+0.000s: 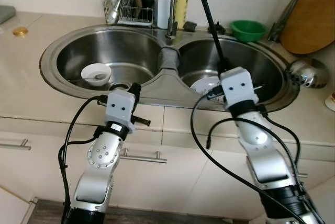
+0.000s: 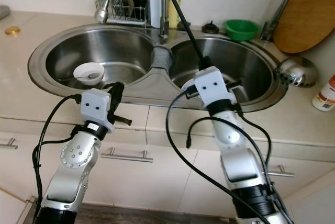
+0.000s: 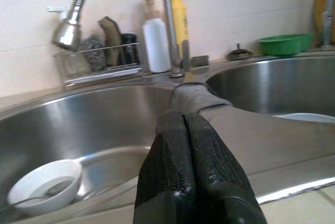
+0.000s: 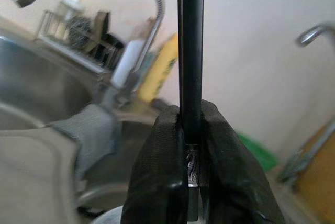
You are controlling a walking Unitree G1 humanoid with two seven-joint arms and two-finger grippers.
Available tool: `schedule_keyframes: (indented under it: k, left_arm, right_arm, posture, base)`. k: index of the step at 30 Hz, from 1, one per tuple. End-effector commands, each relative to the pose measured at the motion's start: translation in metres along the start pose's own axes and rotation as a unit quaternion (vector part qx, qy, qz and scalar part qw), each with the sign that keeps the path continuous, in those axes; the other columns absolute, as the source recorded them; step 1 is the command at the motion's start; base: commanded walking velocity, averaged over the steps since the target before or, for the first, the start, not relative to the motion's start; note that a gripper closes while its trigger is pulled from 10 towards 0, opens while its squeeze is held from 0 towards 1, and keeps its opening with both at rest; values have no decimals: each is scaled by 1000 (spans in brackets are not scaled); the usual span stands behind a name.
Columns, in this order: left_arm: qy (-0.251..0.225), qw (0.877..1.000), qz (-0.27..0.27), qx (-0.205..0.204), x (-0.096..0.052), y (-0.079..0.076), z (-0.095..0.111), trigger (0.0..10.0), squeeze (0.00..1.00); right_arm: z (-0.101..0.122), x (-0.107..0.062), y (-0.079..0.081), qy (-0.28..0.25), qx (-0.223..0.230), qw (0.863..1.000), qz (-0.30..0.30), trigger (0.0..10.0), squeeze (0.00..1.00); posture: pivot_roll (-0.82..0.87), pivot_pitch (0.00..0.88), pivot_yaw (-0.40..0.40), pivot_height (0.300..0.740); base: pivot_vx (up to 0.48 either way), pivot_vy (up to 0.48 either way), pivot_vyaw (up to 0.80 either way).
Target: Kitchen organization
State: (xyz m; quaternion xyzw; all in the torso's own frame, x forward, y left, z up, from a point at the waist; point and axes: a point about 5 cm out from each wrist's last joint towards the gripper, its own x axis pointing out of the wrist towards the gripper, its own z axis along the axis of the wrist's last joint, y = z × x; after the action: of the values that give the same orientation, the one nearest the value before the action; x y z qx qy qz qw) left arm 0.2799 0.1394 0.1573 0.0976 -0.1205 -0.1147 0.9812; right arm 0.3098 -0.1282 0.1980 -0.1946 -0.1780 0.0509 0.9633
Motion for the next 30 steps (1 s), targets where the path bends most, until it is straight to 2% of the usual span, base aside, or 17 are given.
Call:
schedule_keyframes:
  k: [1, 5, 6, 7, 9, 10, 13, 15, 17, 19, 24, 25, 26, 27, 28, 30]
  left_arm:
    - [-11, 1000, 0, -2, 0, -2, 4, 10000, 0]
    - [-12, 1000, 2, -3, 0, -2, 4, 10000, 0]
    - [-12, 1000, 2, -3, 0, -2, 4, 10000, 0]
    - [-12, 1000, 1, -3, 0, -2, 4, 10000, 0]
    - [-12, 1000, 0, -3, 1, -3, 4, 10000, 0]
    - [-12, 1000, -1, -4, 1, -3, 4, 10000, 0]
    - [-12, 1000, -1, -4, 1, -3, 4, 10000, 0]
    - [-12, 1000, -3, -5, 2, -5, 4, 10000, 0]
    - [-13, 1000, -5, -5, 2, -6, 4, 10000, 0]
    - [-13, 1000, -6, -5, 2, -6, 4, 10000, 0]
    - [-13, 1000, -4, -4, 1, -6, 5, 10000, 0]
    - [-13, 1000, -3, -4, 1, -6, 5, 10000, 0]
    - [-13, 1000, -3, -4, 1, -6, 5, 10000, 0]
    - [-13, 1000, -2, -4, 1, -6, 5, 10000, 0]
    - [-12, 1000, -2, -4, 1, -6, 5, 10000, 0]
    - [-12, 1000, -2, -4, 1, -6, 5, 10000, 0]
  right_arm:
    - [-9, 3, -7, 29, 15, 999, -10, 10000, 0]
    - [-31, 7, -8, 108, 41, 993, -1, 10000, 0]
    - [-31, 7, -8, 108, 41, 993, -1, 10000, 0]
    - [-37, 10, -11, 122, 67, 990, -10, 10000, 0]
    - [-46, 17, -13, 153, 70, 986, -1, 10000, 0]
    - [-54, 26, -18, 175, 84, 981, 0, 10000, 0]
    - [-56, 30, -21, 181, 93, 979, -2, 10000, 0]
    - [-61, 45, -30, 188, 103, 977, -8, 10000, 0]
    - [-66, 51, -33, 206, 115, 972, -10, 10000, 0]
    - [-75, 53, -33, 234, 127, 964, -12, 10000, 0]
    - [-80, 55, -30, 248, 139, 959, -14, 10000, 0]
    - [-81, 55, -30, 247, 143, 958, -16, 10000, 314]
    - [-81, 55, -30, 247, 143, 958, -16, 10000, 314]
    - [-81, 56, -30, 246, 146, 958, -20, 10000, 863]
    - [-83, 56, -32, 240, 150, 959, -25, 10000, 1000]
    - [-83, 56, -33, 238, 150, 959, -26, 10000, 1000]
  posture:
    - [149, 0, -51, 740]
    - [149, 0, -51, 740]
    - [149, 0, -51, 740]
    - [149, 0, -48, 740]
    - [149, 0, -47, 740]
    - [150, 0, -44, 740]
    - [151, 0, -44, 740]
    - [157, 0, -44, 740]
    - [165, 0, -46, 740]
    - [165, 0, -46, 740]
    - [180, 0, -58, 740]
    - [180, 0, -58, 740]
    - [180, 0, -58, 740]
    - [180, 0, -58, 740]
    - [180, 0, -58, 740]
    - [180, 0, -58, 740]
  base:
    - [0, 0, 0]
    - [0, 0, 0]
    - [0, 0, 0]
    - [0, 0, 0]
    - [0, 0, 0]
    - [0, 0, 0]
    - [0, 0, 0]
    - [0, 0, 0]
    - [0, 0, 0]
    - [0, 0, 0]
    - [0, 0, 0]
    - [0, 0, 0]
    - [0, 0, 0]
    - [0, 0, 0]
    - [0, 0, 0]
    - [0, 0, 0]
